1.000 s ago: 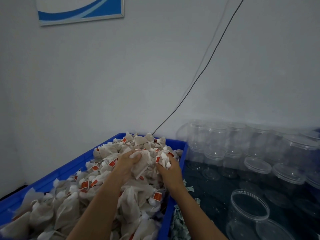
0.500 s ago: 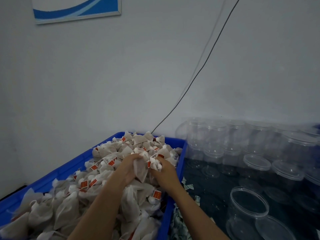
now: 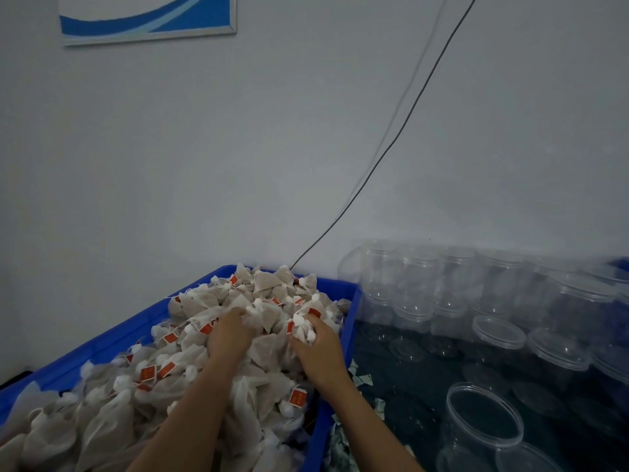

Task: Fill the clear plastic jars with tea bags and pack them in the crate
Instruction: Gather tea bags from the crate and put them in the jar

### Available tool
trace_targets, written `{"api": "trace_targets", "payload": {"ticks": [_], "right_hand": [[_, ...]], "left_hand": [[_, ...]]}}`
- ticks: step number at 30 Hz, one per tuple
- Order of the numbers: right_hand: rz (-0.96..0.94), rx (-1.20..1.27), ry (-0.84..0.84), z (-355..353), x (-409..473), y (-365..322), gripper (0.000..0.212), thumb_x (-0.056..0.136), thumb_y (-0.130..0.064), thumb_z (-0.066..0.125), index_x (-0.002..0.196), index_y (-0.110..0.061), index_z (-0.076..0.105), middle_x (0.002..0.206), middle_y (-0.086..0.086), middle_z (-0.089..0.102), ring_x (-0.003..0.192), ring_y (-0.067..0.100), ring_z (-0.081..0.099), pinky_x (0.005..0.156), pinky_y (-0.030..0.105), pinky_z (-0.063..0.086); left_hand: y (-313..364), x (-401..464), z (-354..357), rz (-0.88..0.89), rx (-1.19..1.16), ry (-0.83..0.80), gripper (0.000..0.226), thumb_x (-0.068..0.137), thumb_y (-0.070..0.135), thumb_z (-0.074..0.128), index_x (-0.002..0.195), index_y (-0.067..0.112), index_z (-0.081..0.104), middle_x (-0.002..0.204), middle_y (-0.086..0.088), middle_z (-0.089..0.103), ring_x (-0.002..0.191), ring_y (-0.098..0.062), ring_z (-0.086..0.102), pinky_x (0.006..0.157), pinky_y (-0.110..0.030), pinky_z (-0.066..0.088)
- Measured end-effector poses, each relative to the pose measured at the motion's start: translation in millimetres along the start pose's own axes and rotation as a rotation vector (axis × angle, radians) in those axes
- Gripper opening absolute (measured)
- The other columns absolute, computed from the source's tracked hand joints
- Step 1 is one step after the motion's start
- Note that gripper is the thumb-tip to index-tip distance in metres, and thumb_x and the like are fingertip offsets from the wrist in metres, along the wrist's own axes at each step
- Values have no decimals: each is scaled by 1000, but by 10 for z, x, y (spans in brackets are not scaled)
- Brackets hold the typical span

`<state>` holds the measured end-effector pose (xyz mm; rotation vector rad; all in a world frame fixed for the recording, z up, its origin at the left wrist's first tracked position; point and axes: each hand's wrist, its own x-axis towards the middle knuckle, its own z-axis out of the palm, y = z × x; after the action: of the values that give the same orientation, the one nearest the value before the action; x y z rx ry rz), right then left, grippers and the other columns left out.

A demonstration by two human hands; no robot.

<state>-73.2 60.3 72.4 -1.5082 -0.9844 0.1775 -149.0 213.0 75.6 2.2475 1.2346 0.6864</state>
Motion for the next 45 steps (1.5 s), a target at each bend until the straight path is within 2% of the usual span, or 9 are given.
{"api": "trace_targets", "payload": {"ticks": [5, 10, 16, 19, 25, 32, 37, 41, 45], "right_hand": [[5, 3, 6, 3, -4, 8, 12, 94, -25, 58, 87, -35, 57, 87, -14, 63, 83, -15, 57, 67, 3, 45], [25, 73, 31, -14, -16, -55, 14, 94, -22, 58, 92, -36, 56, 91, -16, 63, 83, -16, 58, 66, 3, 45], [37, 194, 133, -325, -286, -218, 8, 94, -15, 58, 92, -19, 64, 85, -4, 66, 79, 7, 63, 69, 18, 52], [8, 225, 173, -694, -524, -279, 6, 93, -13, 61, 88, -13, 64, 77, -3, 66, 71, 10, 62, 62, 23, 52], [-66, 189, 252, -1643, -1008, -286, 7, 91, -8, 61, 89, -2, 64, 71, 15, 61, 63, 18, 56, 54, 32, 48], [1, 119, 417, -2352, -1209, -191, 6, 91, -5, 60, 89, -7, 66, 74, -1, 68, 68, 8, 62, 61, 23, 52], [86, 114, 437, -2583, -1108, -206, 7, 88, -7, 64, 93, -11, 67, 90, 15, 69, 83, 25, 66, 74, 42, 56], [147, 99, 369, -2676, -1005, -211, 14, 86, -14, 69, 98, -21, 68, 91, 0, 72, 86, 14, 69, 67, 25, 57], [137, 13, 187, -2828, -978, -268, 13, 84, -14, 71, 93, -23, 70, 89, -5, 74, 82, 5, 69, 65, 15, 53]], "left_hand": [[27, -25, -4, 14, -36, -1, 22, 99, 29, 51, 114, 17, 62, 115, -5, 64, 102, -19, 58, 96, -37, 46], [139, -89, -112, 81, -88, 148, 24, 100, 24, 49, 117, 10, 58, 117, -10, 63, 102, -23, 60, 92, -35, 48], [675, -280, -505, 220, -472, 264, 14, 94, 26, 59, 93, 14, 66, 88, -1, 68, 80, -18, 61, 74, -34, 48], [1056, -542, -594, 324, -647, 159, 14, 92, 18, 63, 77, 18, 64, 67, 3, 64, 63, -12, 60, 63, -26, 50], [1704, -1217, -134, 400, -559, -216, 25, 92, 17, 60, 67, 17, 63, 55, 6, 61, 59, -12, 59, 69, -34, 52], [2080, -1529, 430, 307, -550, -293, 24, 95, 19, 57, 81, 2, 66, 72, -12, 66, 71, -24, 63, 81, -41, 54], [2206, -1604, 677, 261, -514, -283, 20, 93, 24, 58, 80, 9, 64, 77, -10, 67, 69, -17, 60, 76, -32, 51], [2115, -1740, 839, 354, -500, -215, 20, 92, 26, 62, 73, 20, 61, 72, 3, 64, 65, -8, 59, 59, -14, 45], [2019, -1784, 976, 472, -531, -278, 20, 90, 28, 65, 73, 18, 63, 73, 1, 66, 68, -10, 61, 65, -21, 49]]}}
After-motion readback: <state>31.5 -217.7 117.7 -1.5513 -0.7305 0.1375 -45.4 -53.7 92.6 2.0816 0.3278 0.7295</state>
